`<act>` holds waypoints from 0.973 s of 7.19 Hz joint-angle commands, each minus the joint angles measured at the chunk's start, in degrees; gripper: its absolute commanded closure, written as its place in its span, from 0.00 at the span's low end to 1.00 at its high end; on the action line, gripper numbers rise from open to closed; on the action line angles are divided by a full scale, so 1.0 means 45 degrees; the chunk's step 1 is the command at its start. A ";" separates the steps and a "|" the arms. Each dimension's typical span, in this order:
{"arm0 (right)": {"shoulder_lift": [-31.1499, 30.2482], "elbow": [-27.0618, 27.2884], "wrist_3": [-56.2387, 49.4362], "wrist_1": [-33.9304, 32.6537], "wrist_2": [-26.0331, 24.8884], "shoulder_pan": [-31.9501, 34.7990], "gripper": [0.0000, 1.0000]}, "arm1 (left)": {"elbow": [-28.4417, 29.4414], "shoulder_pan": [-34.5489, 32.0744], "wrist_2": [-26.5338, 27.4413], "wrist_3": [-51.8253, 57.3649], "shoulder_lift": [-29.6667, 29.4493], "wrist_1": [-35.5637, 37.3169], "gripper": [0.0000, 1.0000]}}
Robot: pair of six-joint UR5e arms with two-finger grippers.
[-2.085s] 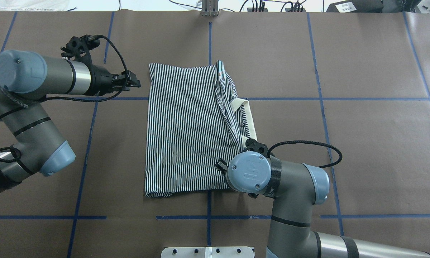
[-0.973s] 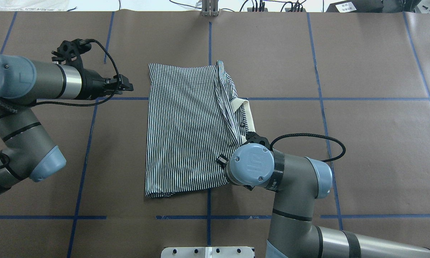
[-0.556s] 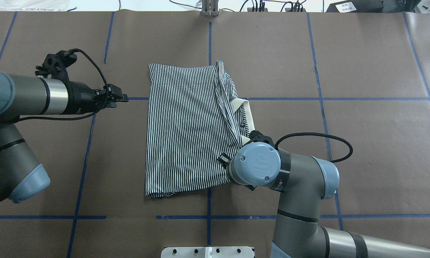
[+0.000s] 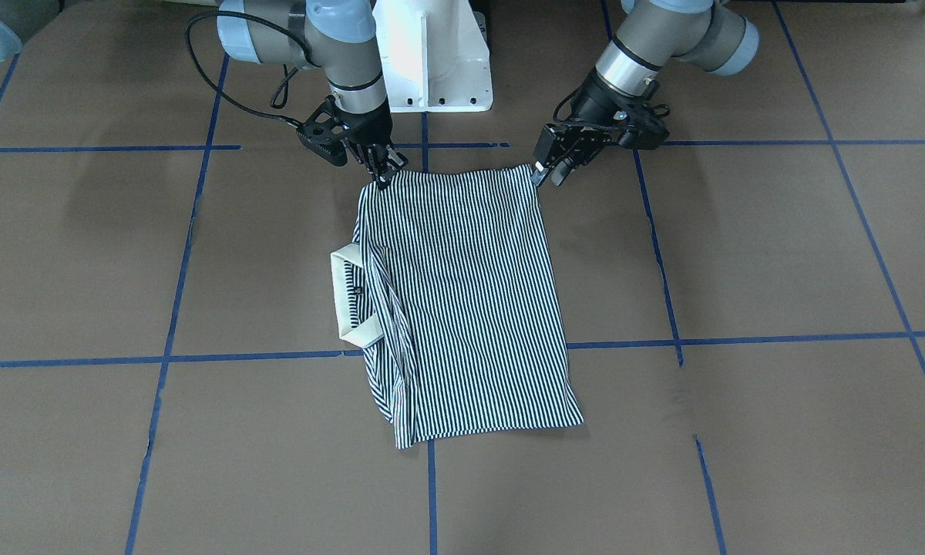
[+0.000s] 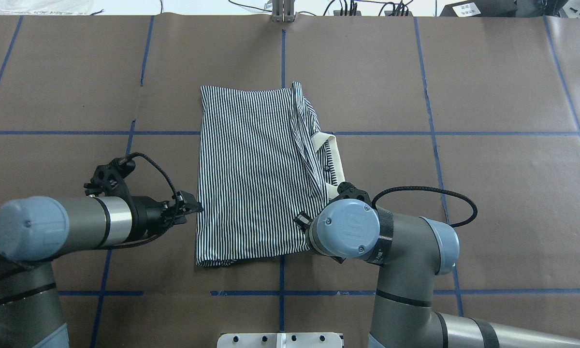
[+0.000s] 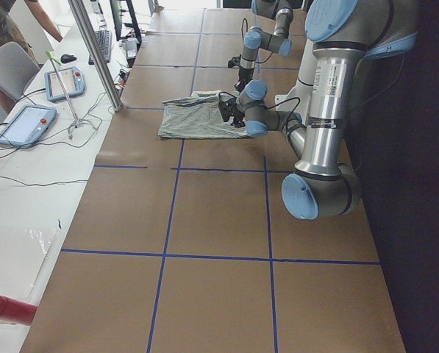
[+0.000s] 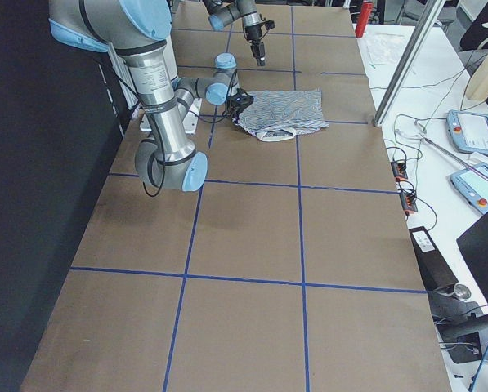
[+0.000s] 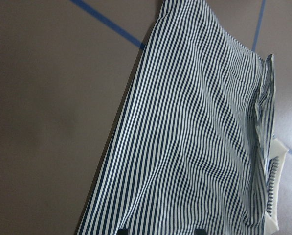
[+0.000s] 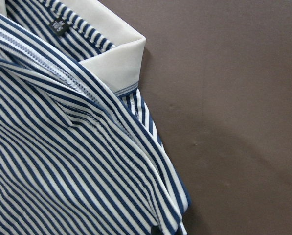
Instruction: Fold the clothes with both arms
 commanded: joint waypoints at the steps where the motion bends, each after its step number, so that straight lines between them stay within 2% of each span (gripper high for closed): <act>1: -0.0006 0.0026 0.0013 -0.0001 0.0010 -0.0011 1.00 | 0.0090 0.1281 0.0624 -0.0414 -0.0148 0.1014 0.44; 5: -0.0084 0.0299 -0.0006 -0.0021 0.0049 -0.0011 1.00 | 0.0695 0.1598 0.0624 -0.0416 -0.0246 0.1212 0.46; 6: -0.0161 0.0377 -0.0006 -0.0021 0.0049 -0.0011 1.00 | 0.0754 0.1617 0.0624 -0.0416 -0.0266 0.1232 0.50; 7: -0.0181 0.0436 -0.0006 -0.0021 0.0049 -0.0011 1.00 | 0.0813 0.1618 0.0624 -0.0416 -0.0304 0.1445 0.69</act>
